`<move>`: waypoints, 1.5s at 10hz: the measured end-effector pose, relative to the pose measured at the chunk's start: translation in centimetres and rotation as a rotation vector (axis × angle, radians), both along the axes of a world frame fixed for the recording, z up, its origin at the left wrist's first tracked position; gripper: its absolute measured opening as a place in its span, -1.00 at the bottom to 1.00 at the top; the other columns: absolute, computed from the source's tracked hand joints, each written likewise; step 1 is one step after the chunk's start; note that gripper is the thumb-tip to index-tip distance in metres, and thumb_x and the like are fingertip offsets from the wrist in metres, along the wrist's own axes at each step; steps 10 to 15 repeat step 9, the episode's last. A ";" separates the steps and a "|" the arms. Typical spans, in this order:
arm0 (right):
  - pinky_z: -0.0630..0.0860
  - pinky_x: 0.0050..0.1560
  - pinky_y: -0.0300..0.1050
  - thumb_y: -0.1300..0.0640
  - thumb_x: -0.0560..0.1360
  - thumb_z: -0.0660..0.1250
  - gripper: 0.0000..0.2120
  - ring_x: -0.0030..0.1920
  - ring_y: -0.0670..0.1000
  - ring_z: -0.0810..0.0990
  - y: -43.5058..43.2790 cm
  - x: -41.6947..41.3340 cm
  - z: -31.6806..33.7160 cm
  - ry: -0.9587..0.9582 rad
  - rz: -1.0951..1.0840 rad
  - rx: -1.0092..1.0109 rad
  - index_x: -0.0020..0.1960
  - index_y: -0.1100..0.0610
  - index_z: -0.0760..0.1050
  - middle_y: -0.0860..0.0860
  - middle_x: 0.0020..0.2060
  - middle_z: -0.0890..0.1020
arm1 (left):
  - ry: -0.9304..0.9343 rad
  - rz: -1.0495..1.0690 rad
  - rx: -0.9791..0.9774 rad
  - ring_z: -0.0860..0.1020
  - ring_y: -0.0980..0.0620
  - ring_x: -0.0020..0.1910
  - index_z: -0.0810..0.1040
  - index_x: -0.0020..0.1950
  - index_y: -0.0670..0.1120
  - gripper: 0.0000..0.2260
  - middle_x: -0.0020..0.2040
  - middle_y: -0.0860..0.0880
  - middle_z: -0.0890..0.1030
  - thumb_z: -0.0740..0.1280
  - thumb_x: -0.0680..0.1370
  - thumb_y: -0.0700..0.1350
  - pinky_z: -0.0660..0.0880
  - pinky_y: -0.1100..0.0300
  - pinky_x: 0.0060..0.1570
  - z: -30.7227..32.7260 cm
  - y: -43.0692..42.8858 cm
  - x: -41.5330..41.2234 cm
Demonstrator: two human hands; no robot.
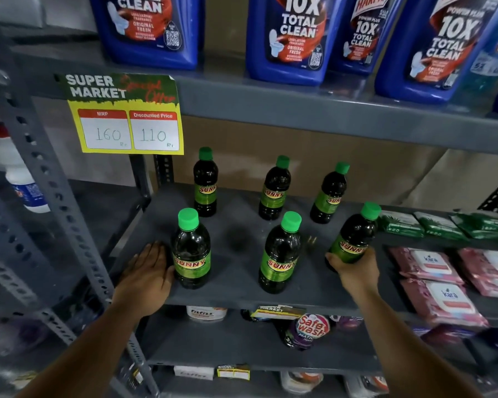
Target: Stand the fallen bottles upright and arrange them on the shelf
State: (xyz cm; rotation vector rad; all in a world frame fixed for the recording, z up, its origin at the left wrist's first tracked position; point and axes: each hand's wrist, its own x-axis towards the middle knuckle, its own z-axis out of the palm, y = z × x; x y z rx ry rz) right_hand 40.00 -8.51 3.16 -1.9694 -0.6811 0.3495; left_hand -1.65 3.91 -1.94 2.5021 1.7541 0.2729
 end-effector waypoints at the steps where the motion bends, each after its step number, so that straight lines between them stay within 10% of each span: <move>1: 0.40 -0.02 -0.08 0.11 0.27 0.61 -0.37 -0.06 0.06 0.53 -1.8 -1.3 -0.1 -0.026 0.010 0.000 0.22 0.15 0.37 0.02 -0.03 0.55 | -0.011 0.002 0.001 0.10 -0.13 0.50 0.10 0.50 -0.18 -0.30 0.52 -0.19 0.18 -0.25 0.49 0.20 0.06 -0.07 0.44 0.1 0.1 0.1; 6: 0.39 -0.13 -0.15 0.13 0.28 0.58 -0.43 -0.12 0.01 0.56 -4.8 -2.4 -0.6 -0.048 0.076 -0.010 0.20 0.11 0.40 0.04 -0.05 0.61 | -0.070 -0.019 0.002 0.13 -0.16 0.49 0.14 0.49 -0.20 -0.36 0.51 -0.22 0.20 -0.12 0.53 0.15 0.11 -0.08 0.43 0.9 -0.4 0.1; 8: 0.39 0.07 -0.10 0.04 0.32 0.58 -0.28 0.15 0.06 0.55 -6.3 -2.7 -0.5 -0.056 0.224 0.029 0.36 0.09 0.30 -0.02 0.10 0.55 | -0.370 0.074 0.041 0.24 -0.29 0.42 0.26 0.40 -0.34 -0.45 0.40 -0.36 0.33 -0.01 0.60 0.05 0.18 -0.18 0.41 2.7 -2.8 0.5; 9: 0.26 0.42 -0.02 -0.08 0.36 0.52 -0.03 0.47 0.08 0.29 -8.3 -3.4 -1.2 -0.120 0.196 0.117 0.55 0.15 0.03 0.12 0.49 0.29 | -0.408 0.037 0.117 0.29 -0.32 0.39 0.26 0.40 -0.34 -0.37 0.38 -0.39 0.35 -0.08 0.58 0.14 0.21 -0.18 0.38 4.4 -4.8 1.0; 15: 0.26 0.42 -0.02 -0.08 0.36 0.52 -0.03 0.47 0.08 0.29 -8.3 -3.4 -1.2 -0.120 0.196 0.117 0.55 0.15 0.03 0.12 0.49 0.29 | -0.408 0.037 0.117 0.29 -0.32 0.39 0.26 0.40 -0.34 -0.37 0.38 -0.39 0.35 -0.08 0.58 0.14 0.21 -0.18 0.38 4.4 -4.8 1.0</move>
